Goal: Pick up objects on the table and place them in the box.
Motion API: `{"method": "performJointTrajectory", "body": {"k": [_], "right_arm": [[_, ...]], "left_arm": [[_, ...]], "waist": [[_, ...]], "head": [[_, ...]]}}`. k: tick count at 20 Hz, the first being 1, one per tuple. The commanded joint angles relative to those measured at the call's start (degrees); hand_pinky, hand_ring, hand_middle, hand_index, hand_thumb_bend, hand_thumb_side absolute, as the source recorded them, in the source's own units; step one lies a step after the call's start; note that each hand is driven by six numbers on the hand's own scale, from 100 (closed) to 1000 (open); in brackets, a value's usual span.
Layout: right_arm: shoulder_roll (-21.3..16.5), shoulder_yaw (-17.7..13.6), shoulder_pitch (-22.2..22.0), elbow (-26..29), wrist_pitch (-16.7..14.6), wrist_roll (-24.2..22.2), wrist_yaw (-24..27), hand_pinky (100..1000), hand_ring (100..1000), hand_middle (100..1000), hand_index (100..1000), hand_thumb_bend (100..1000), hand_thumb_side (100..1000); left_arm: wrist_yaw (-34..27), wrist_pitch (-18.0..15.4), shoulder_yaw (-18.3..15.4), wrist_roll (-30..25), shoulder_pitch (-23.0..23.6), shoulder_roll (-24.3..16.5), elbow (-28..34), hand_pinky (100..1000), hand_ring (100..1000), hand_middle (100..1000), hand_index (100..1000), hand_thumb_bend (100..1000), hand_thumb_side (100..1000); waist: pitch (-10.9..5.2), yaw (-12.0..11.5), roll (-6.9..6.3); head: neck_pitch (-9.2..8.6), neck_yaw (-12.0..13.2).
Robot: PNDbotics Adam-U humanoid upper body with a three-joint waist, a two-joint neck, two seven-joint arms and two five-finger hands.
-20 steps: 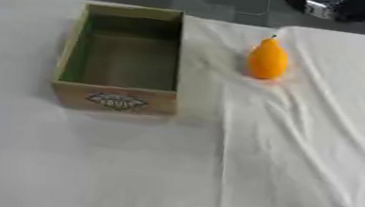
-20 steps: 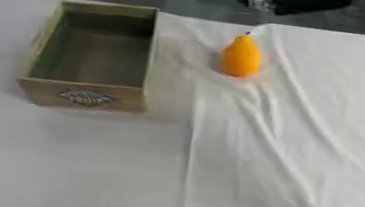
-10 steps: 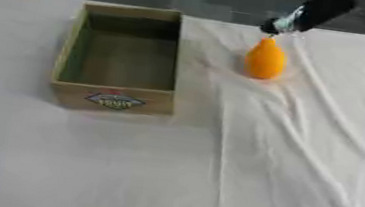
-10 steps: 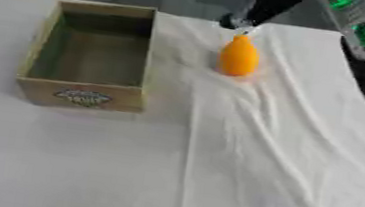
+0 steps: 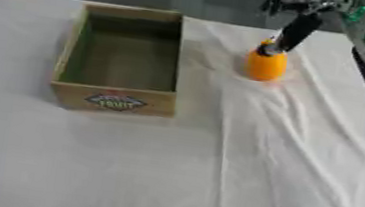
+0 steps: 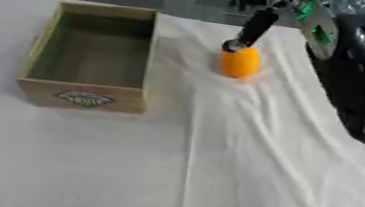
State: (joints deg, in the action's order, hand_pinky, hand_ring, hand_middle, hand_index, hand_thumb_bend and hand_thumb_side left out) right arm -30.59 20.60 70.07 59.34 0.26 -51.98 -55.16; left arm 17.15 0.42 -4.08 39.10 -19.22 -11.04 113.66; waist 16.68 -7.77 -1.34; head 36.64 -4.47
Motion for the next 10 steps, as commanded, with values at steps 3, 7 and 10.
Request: {"method": "performJointTrajectory", "body": {"k": [3,7,10], "right_arm": [[0.3,-0.9,1.8,-3.8,-1.4,0.0,-1.3,850,974,909,1000,388,427],[1.0,-1.7,2.0,-6.4,-1.5,0.0,-2.5,851,978,921,1000,358,410],[1.3,-2.6,2.2,-7.8,-1.3,0.0,-3.8,850,979,924,1000,345,406]], "left_arm": [[-0.1,0.0,0.2,-0.3,-0.5,-0.5,0.9,639,742,654,853,100,905],[-0.2,0.0,0.2,-0.4,-0.5,-0.4,0.9,639,741,654,853,100,904],[-0.2,0.0,0.2,-0.4,-0.4,-0.4,0.9,639,741,654,853,100,904]], "waist": [[-0.85,-0.1,-0.04],[-0.84,-0.1,-0.14],[-0.81,-0.2,-0.21]], "head": [[-0.4,-0.1],[-0.55,-0.2],[-0.6,-0.3]]}}
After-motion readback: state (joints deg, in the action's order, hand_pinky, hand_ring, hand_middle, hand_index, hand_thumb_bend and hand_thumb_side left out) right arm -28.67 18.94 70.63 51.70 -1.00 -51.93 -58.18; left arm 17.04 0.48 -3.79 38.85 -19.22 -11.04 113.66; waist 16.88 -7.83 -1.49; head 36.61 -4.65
